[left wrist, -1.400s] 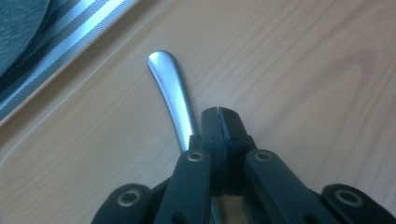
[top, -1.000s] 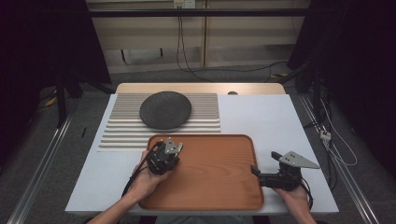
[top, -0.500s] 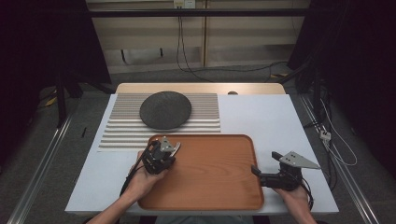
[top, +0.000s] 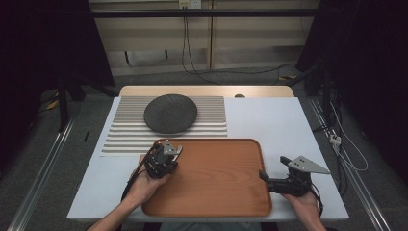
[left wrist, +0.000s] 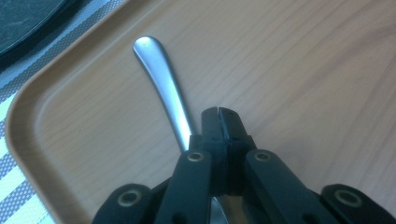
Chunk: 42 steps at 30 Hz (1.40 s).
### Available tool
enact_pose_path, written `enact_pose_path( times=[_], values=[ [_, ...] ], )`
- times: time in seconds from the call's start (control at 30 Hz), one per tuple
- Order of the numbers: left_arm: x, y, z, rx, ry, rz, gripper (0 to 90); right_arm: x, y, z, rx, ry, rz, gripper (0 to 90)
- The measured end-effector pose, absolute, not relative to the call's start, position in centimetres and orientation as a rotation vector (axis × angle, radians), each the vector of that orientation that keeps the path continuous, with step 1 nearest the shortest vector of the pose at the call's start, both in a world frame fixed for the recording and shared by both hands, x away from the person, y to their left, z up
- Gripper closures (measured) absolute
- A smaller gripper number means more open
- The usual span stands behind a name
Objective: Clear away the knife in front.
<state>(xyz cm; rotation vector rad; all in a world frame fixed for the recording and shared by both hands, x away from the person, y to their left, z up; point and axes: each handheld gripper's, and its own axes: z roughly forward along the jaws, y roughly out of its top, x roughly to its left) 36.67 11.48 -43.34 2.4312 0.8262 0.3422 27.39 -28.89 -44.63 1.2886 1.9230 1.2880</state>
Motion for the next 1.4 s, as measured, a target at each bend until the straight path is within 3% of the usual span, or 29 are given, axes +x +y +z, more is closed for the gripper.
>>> enact_pose_path(
  times=[1.4],
  values=[
    [37.1,15.0,-43.2,2.403,0.963,0.327,90.0,27.5,-28.7,-44.7,1.289,1.931,1.281,2.2]
  ],
)
